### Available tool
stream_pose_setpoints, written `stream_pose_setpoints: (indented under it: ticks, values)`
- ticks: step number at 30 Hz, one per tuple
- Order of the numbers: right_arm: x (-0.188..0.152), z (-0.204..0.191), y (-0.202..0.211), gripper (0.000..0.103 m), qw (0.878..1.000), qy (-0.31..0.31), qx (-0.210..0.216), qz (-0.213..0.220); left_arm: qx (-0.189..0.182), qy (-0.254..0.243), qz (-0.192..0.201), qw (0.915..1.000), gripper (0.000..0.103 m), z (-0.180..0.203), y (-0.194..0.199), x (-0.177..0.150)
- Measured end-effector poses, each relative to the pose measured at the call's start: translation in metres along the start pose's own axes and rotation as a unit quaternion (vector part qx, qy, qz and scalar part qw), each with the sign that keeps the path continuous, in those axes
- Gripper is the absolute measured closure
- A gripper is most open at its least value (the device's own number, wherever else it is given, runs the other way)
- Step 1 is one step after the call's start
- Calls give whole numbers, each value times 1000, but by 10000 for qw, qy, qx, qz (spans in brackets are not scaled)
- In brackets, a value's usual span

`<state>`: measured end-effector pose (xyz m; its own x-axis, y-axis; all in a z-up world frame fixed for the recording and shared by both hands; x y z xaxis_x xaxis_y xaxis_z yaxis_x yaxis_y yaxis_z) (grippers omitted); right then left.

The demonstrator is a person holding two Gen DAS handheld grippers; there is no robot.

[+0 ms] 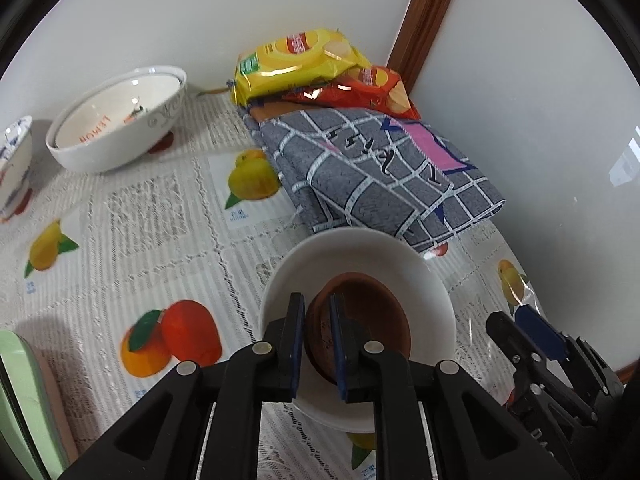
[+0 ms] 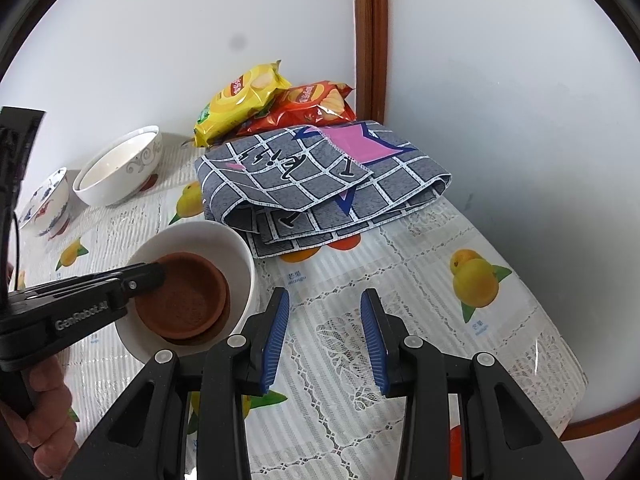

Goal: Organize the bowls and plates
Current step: 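Lower the left tool's terracotta bowl into the white bowl and open it, then bring both tools to the rim of the white bowl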

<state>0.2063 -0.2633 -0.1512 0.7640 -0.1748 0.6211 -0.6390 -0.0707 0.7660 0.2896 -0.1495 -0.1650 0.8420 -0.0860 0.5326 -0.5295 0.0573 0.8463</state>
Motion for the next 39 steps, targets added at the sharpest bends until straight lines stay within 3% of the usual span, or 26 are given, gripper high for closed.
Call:
stream_pose_setpoints:
  ticks: [6, 15, 20, 28, 39]
  values:
    - [0, -1, -6, 66, 9996, -202, 215, -25, 303, 8, 250, 9992, 83, -13, 14, 9]
    - [4, -15, -15, 66, 9978, -289, 602, -28, 369, 39, -222, 9991, 83, -25, -4, 4]
    - [5, -20, -28, 66, 9976, -298, 604, -164, 375, -15, -322, 9988, 83, -24, -10, 1]
    - [1, -19, -46, 76, 9966, -351, 594, -440, 453, -81, -510, 9976, 83, -23, -19, -5]
    - [-1, -22, -60, 76, 9960, -389, 511, -625, 466, -110, -719, 9963, 83, -22, -31, -10]
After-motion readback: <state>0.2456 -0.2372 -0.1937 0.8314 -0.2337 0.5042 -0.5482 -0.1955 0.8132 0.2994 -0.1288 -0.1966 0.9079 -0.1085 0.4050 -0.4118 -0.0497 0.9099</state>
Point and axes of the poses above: each gripper's, at about its wrist camera, not at the fingertips, and y roughly against the way its jaws point, z to its right, x to its top, the point moved 6 cm from there along -y, roughly the way its jaws point, and after that the axes turned 14 degrees about x, right-handed, at the moved point
